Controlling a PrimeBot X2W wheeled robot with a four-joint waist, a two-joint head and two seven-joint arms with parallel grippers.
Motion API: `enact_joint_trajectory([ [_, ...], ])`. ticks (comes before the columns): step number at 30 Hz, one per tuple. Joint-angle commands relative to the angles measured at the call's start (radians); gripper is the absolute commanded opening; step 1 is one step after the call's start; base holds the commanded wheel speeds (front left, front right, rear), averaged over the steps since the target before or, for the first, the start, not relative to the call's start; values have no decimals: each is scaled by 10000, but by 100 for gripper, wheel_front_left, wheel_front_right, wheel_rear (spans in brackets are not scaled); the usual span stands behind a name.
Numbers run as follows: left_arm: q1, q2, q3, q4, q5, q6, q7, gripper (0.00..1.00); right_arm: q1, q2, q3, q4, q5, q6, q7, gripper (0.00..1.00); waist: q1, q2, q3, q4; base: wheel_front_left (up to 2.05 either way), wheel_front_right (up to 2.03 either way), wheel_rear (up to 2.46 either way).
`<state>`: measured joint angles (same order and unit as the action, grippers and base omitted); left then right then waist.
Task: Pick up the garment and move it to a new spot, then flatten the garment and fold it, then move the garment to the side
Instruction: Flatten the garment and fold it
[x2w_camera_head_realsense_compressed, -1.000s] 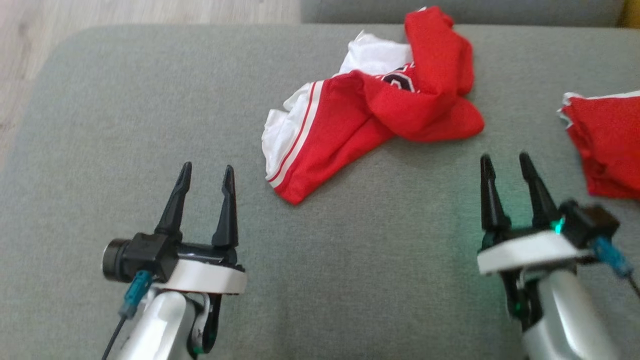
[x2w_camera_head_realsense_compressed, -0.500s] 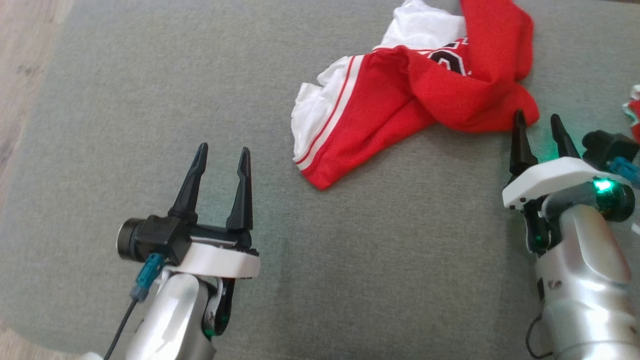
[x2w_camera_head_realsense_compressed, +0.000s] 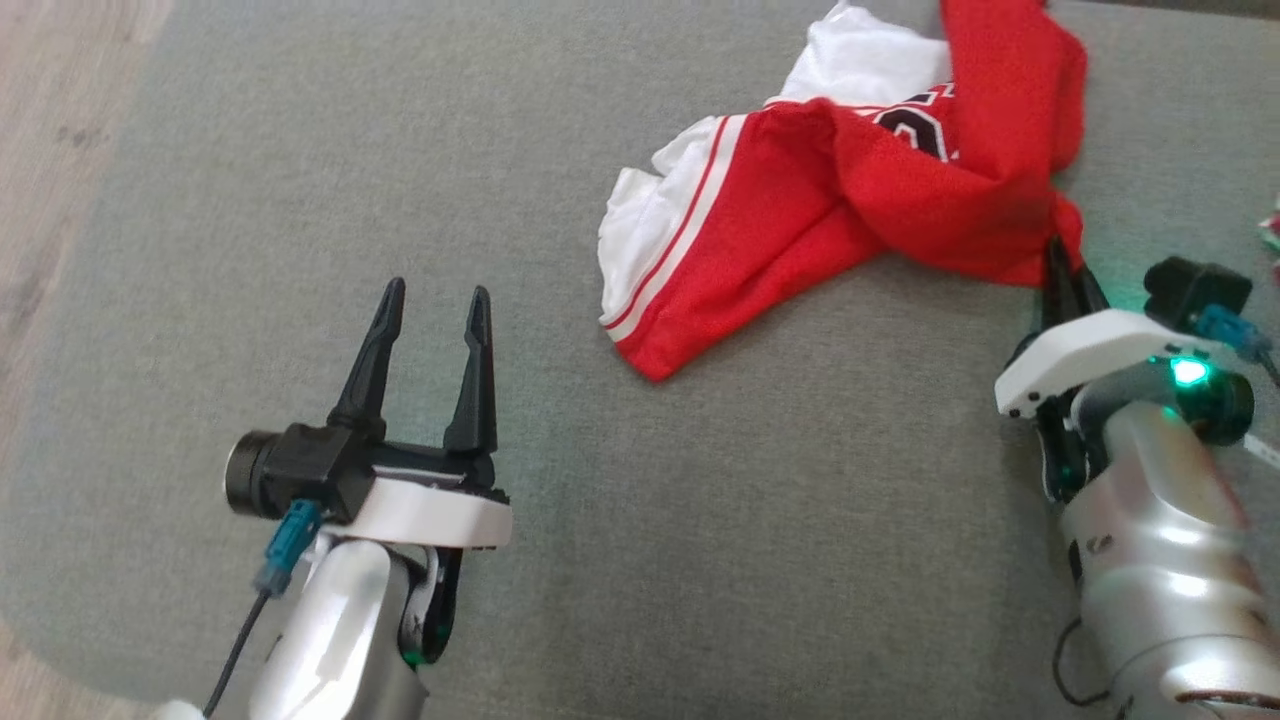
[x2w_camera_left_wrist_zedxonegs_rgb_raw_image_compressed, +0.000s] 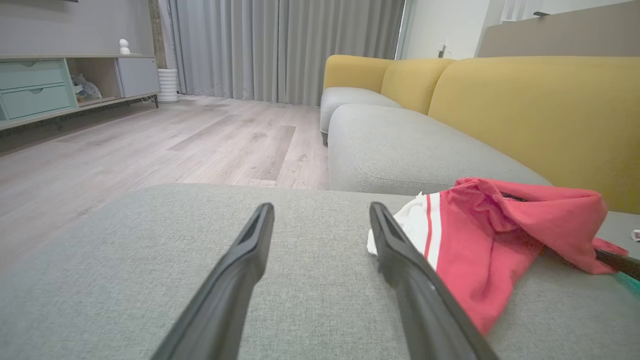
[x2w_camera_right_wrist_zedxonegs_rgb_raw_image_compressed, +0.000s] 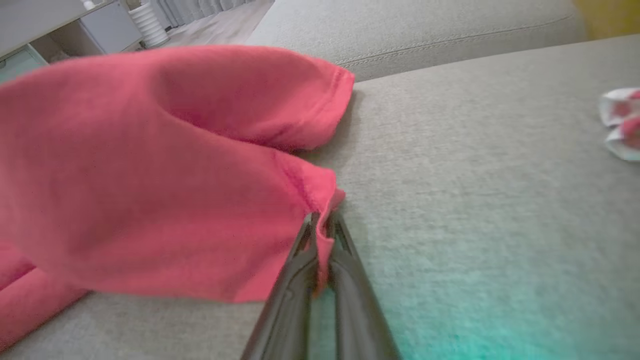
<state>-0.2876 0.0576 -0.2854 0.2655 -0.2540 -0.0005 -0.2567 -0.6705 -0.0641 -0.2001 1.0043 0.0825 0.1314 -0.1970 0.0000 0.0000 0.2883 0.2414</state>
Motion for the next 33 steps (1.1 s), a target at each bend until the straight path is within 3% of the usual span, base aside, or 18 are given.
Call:
enact_joint_trajectory([
  [1, -67, 68, 452, -218, 121, -51, -51, 100, 99, 139, 89, 3, -121, -7, -225, 0, 0, 0, -237, -231, 0, 0, 0],
  [11, 476, 83, 961, -147, 408, -125, -51, 100, 1609, 139, -250, -693, -475, -7, -599, 0, 0, 0, -1365, -1512, 0, 0, 0],
  [17, 789, 43, 1075, -132, 470, -166, -51, 100, 2714, 139, -647, -1448, -1057, -7, -418, 0, 0, 0, -1925, -1939, 0, 0, 0],
  [18, 827, 36, 1087, -129, 472, -169, -51, 100, 2857, 139, -653, -1547, -1083, -7, -355, 15, 0, 0, -1986, -1973, 0, 0, 0],
  [19, 854, 30, 1106, -124, 471, -173, -51, 100, 2961, 139, -666, -1677, -1057, -7, -359, 100, 0, 0, -2032, -2002, 0, 0, 0],
  [25, 964, 4, 1259, -121, 440, -203, -51, 100, 3304, 139, 1052, -2936, 559, -7, -554, 100, 0, 0, -2214, -2215, 0, 0, 0],
  [29, 1015, -11, 1325, -144, 405, -236, -51, 100, 4016, 139, 2517, -4631, 1692, -7, -631, 100, 0, 0, -2222, -2415, 0, 0, 0],
  [33, 998, -26, 1395, -139, 315, -261, -51, 100, 4914, 139, 3177, -6424, 2217, -7, -642, 100, 0, 0, -2105, -2612, 0, 0, 0],
])
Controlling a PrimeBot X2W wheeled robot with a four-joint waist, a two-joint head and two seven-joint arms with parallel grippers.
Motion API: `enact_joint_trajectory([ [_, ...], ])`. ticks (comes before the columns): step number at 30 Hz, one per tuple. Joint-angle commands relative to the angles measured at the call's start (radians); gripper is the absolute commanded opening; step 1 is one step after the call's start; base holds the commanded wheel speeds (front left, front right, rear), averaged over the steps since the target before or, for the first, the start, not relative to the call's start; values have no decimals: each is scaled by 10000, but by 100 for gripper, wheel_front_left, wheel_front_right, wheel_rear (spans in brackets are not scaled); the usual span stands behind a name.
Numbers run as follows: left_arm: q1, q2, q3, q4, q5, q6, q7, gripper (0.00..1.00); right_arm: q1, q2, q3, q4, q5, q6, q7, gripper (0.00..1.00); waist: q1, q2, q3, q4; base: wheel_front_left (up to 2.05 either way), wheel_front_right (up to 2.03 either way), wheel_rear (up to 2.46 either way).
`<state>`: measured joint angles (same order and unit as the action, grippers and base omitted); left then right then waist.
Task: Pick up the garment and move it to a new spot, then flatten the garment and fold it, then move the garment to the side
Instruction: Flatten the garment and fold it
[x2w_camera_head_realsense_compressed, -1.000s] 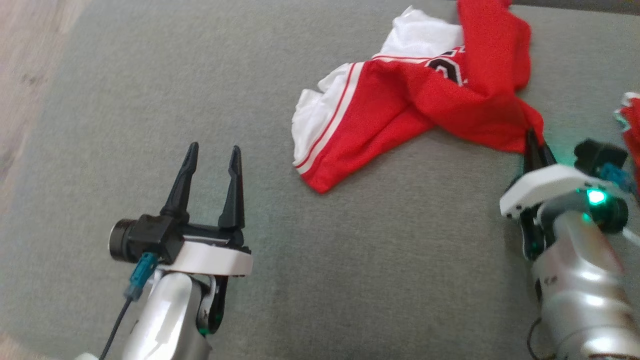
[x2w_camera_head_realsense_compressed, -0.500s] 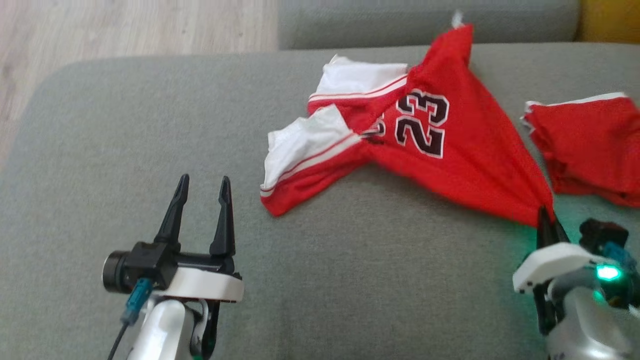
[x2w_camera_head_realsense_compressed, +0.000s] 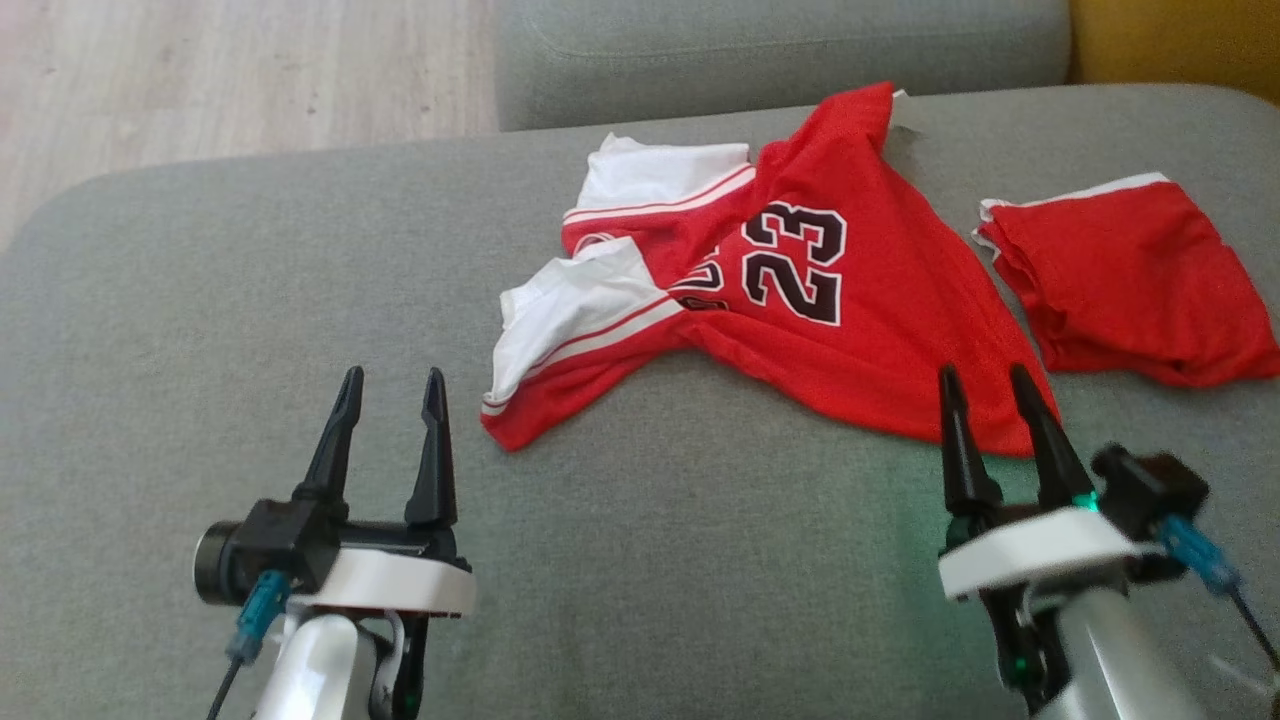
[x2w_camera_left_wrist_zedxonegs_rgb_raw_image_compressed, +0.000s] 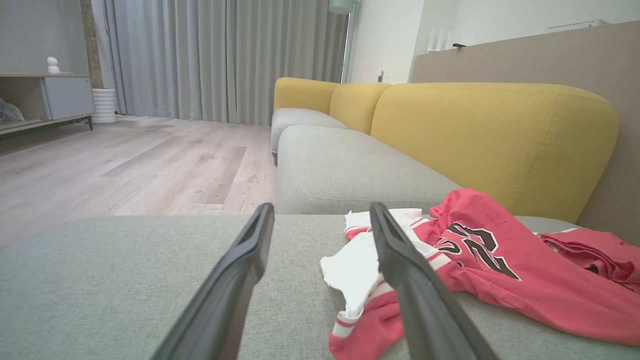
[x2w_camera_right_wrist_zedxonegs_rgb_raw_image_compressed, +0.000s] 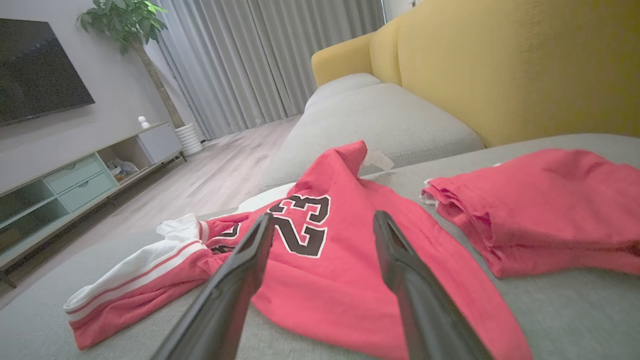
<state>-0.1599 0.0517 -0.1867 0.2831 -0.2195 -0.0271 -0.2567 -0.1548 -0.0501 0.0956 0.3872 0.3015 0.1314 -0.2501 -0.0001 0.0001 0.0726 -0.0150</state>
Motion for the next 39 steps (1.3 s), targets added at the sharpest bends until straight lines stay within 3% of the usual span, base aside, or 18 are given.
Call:
enact_joint_trajectory([
  [1, -315, 31, 406, -300, -26, -16, -51, 100, -48, -1, 231, -599, 121, -7, -112, 100, 1, -1, 100, -87, 0, 0, 0],
  [9, -1413, 352, 73, 587, 199, -402, 467, 100, 390, -1, 347, -1924, 331, -7, -115, 100, 1, -1, 852, -391, 0, 0, 0],
  [21, -4263, 923, -592, 2915, -27, -923, 2270, 100, 30, -1, 658, -2237, 371, -7, -115, 100, 1, -1, 2057, -832, 0, 0, 0],
  [39, -6163, 1254, -828, 5986, 37, -669, 2860, 100, -223, -1, 830, -2241, 403, -7, -116, 100, 1, -1, 2682, -1357, 0, 0, 0],
])
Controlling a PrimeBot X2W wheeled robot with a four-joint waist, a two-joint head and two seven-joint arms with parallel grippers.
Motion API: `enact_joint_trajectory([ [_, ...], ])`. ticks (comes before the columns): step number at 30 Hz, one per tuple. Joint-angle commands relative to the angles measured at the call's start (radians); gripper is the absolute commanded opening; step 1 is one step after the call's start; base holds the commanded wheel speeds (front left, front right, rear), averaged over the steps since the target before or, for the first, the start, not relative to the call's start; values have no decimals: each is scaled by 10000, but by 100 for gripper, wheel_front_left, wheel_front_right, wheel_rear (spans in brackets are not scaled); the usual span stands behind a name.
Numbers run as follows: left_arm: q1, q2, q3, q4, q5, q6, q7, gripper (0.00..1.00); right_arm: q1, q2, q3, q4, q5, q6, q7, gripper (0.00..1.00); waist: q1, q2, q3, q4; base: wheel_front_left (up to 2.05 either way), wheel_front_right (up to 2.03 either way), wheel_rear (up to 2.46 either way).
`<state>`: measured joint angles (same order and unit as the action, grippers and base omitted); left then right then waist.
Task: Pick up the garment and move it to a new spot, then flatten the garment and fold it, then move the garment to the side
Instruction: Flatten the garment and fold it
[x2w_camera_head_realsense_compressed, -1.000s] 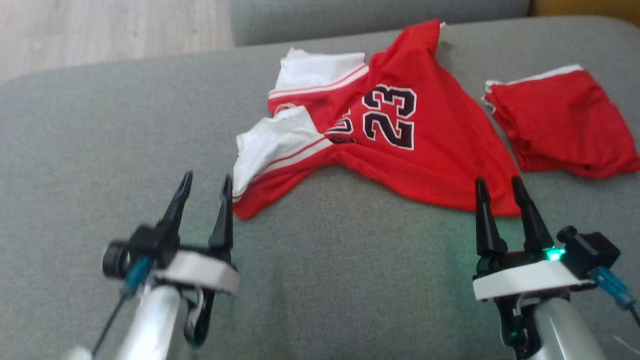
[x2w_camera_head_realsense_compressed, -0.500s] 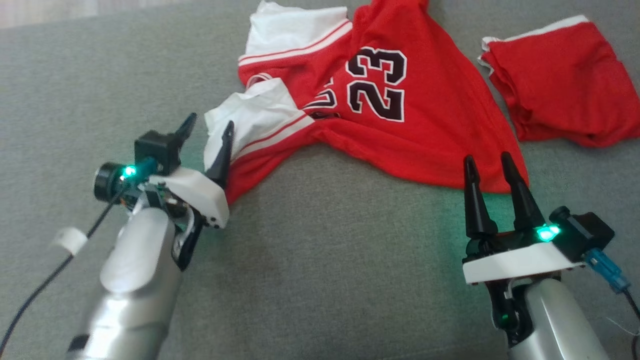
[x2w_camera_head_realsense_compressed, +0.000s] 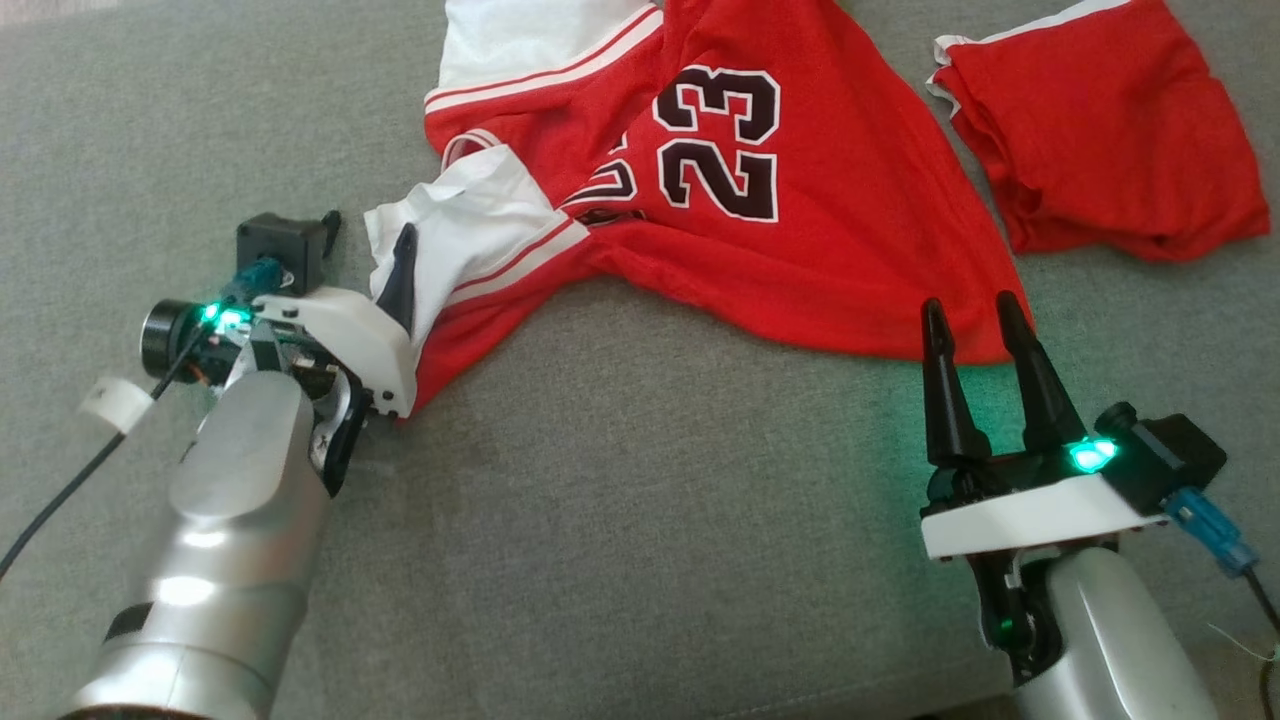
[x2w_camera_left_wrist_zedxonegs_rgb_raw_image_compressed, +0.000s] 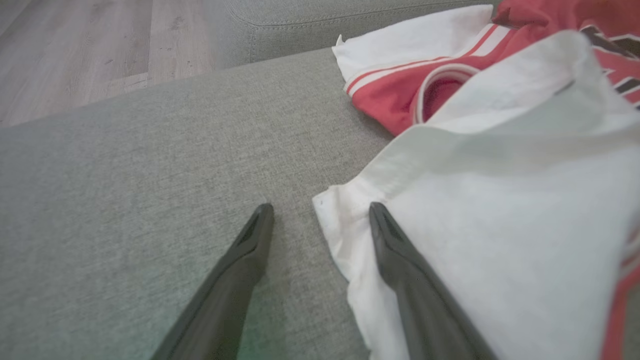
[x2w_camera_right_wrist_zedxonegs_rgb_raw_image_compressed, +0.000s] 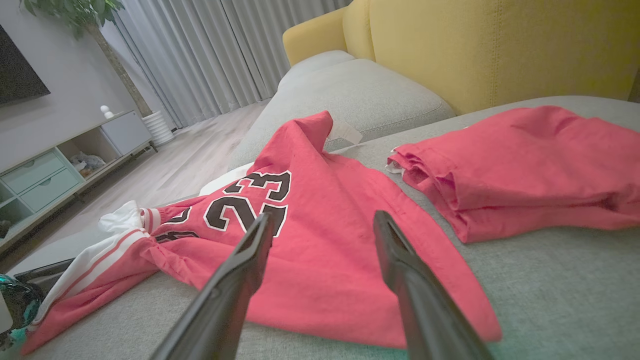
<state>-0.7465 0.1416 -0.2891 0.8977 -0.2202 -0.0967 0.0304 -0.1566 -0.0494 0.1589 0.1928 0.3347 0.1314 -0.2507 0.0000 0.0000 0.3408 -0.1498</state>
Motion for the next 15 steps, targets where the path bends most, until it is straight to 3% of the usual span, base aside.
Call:
enact_joint_trajectory([
  [1, -333, 338, 160, -52, 14, -13, -21, 100, -205, -8, 184, -284, 67, -7, -110, 100, 0, 0, 5, -16, 0, 0, 0],
  [3, -394, 306, 44, 150, -47, -111, -15, 100, -209, -8, 150, -263, 63, -7, -110, 100, 0, 0, 12, -15, 0, 0, 0],
  [4, -422, 294, -30, 231, -84, -163, -30, 48, -213, -8, 136, -253, 61, -7, -110, 100, 0, 0, 12, -11, 0, 0, 0],
  [5, -442, 269, -101, 295, -131, -204, -59, 14, -218, -8, 121, -241, 61, -7, -110, 100, 0, 0, 5, -4, 0, 0, 0],
  [6, -460, 251, -196, 339, -157, -239, -99, 0, -221, -8, 106, -226, 59, -7, -110, 100, 0, 0, -6, 7, 0, 0, 0],
  [15, -746, 356, -281, 484, -914, -329, -670, 0, -284, -8, 44, -23, 72, -7, -110, 100, 0, 0, -229, 73, 0, 0, 0],
])
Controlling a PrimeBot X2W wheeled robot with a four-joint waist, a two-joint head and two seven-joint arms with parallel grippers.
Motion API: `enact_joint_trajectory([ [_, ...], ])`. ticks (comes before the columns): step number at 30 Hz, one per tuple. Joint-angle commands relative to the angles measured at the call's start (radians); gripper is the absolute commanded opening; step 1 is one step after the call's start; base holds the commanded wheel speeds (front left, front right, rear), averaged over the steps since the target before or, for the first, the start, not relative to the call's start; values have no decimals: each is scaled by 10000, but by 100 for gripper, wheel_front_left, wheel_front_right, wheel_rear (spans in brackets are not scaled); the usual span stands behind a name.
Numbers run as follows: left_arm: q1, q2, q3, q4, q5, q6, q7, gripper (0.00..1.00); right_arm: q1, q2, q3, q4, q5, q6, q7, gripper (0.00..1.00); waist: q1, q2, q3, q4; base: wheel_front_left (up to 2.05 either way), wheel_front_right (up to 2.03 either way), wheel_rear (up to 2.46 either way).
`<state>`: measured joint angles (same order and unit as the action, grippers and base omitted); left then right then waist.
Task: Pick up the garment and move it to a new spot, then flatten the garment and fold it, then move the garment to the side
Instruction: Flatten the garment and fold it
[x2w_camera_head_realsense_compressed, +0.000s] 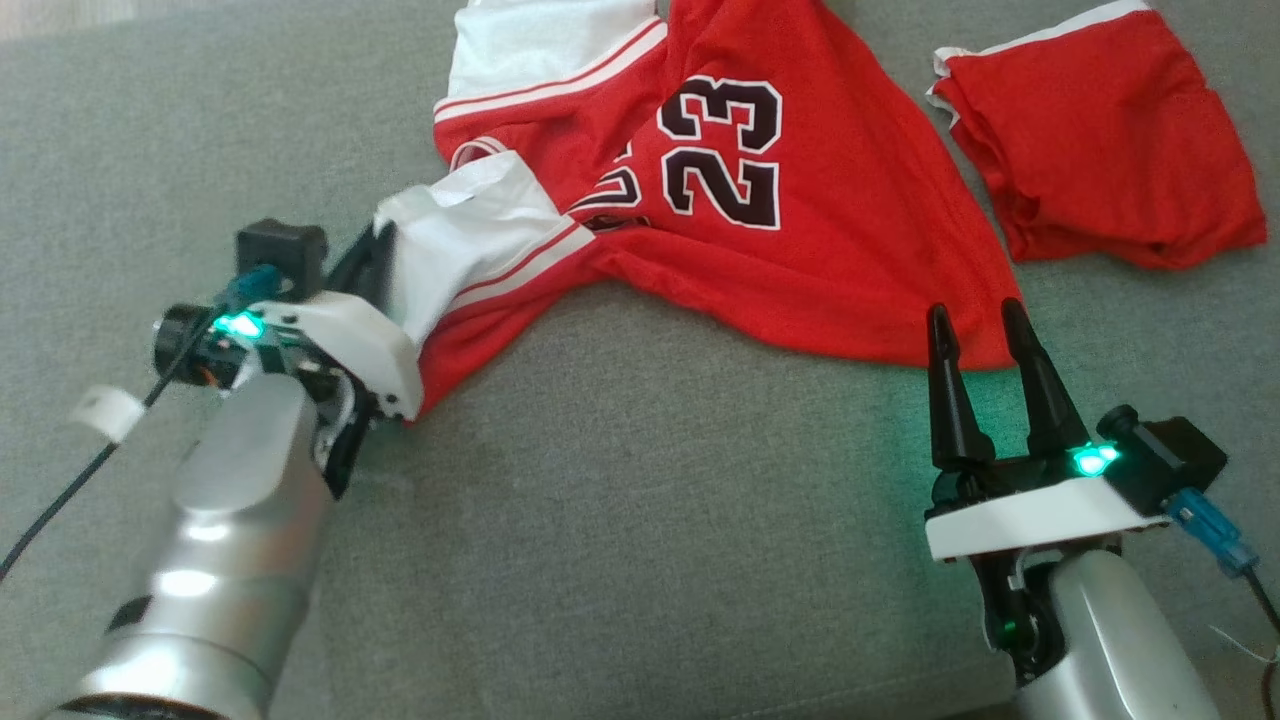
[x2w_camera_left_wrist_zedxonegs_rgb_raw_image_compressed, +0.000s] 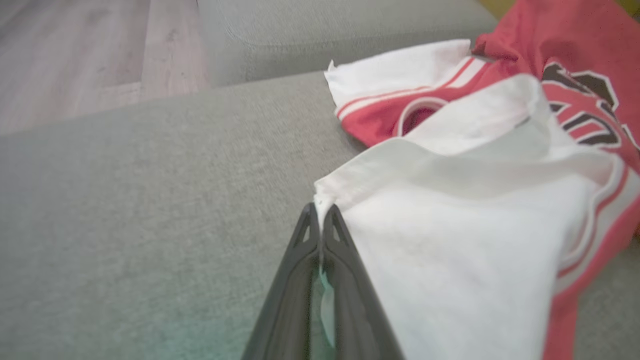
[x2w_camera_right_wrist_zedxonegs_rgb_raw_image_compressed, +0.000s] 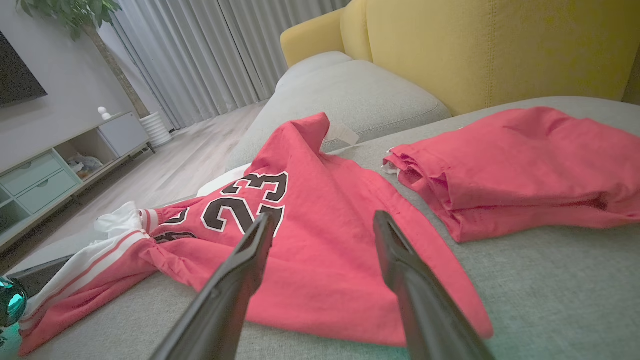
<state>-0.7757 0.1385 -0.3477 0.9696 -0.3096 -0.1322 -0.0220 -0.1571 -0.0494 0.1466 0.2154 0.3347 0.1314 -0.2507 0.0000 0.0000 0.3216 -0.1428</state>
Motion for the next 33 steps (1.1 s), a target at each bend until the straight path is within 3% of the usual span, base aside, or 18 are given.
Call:
enact_joint_trajectory([
  [1, -552, 469, 323, -308, -33, 24, -365, 0, -284, -8, 156, -230, 86, -7, -110, 100, 0, 0, -82, 10, 0, 0, 0],
  [9, -1250, 1190, 341, -1150, 279, 134, -1966, 0, -193, -8, 146, -46, 316, -7, -110, 100, 0, 0, -694, 87, 0, 0, 0],
  [14, -1326, 1468, 409, -1914, 398, 225, -2277, 0, -76, -8, 112, 43, 405, -7, -110, 100, 0, 0, -1071, 222, 0, 0, 0],
  [19, -888, 1782, 454, -3719, 610, 303, -2387, 0, 120, -8, -31, 188, 453, -7, -110, 100, 0, 0, -1579, 676, 0, 0, 0],
  [33, 2777, 3793, -2012, -6895, 1407, 38, -1738, 0, 428, -8, -117, 694, 524, -7, -111, 100, 0, 0, -2254, 1676, 0, 0, 0],
])
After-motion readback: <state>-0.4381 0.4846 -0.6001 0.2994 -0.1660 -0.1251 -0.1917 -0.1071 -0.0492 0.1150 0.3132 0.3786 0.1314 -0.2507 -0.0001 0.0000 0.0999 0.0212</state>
